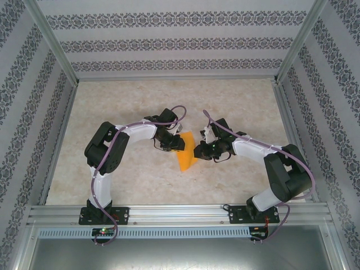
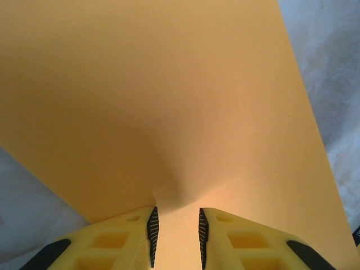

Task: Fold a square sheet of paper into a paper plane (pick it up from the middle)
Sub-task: Third fold the triangle at the center of the table.

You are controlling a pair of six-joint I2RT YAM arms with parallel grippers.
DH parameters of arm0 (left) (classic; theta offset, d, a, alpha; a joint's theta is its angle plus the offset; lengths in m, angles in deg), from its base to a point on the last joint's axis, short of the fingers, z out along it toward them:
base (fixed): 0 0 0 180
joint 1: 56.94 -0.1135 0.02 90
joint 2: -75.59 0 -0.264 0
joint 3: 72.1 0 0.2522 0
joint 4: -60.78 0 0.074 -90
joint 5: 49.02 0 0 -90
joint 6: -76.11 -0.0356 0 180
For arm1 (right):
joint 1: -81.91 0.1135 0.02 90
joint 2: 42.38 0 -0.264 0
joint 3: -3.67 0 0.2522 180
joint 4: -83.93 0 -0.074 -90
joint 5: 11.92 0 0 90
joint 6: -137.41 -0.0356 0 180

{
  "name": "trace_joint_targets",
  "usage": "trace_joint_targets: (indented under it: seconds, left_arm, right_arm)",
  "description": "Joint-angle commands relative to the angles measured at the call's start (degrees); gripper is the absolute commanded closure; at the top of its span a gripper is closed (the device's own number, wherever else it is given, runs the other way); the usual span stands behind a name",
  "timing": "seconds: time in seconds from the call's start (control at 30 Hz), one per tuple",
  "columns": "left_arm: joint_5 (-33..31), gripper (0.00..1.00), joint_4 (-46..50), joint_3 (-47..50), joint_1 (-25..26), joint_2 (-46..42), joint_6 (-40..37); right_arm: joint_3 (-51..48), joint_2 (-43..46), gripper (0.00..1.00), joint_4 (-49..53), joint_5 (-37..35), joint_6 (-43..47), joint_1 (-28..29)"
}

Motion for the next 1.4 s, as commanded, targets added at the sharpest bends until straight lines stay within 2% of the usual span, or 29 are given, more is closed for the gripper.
trace_joint_targets:
  seconds: [0.0, 0.67, 1.07, 1.37]
  left_arm:
    - [-0.6, 0.7, 2.2, -0.4, 0.4, 1.7, -1.8]
    - [0.5, 0.7, 1.2, 1.0, 0.1, 0.8, -1.9]
    - [1.4, 0.68, 0.8, 1.1, -0.1, 0.0, -1.5]
    - [1.9, 0.68, 0.6, 0.7, -0.4, -0.4, -1.2]
  right_arm:
    - [-0.5, -1.5, 0.91, -3.8, 2.4, -2.1, 0.7]
    - [1.7, -10.2, 0.94, -14.5, 0.7, -10.4, 1.9]
    - [2.9, -12.3, 0.94, -14.0, -0.8, -10.2, 2.6]
    - [5.1, -12.7, 0.93, -8.7, -2.7, -7.1, 3.5]
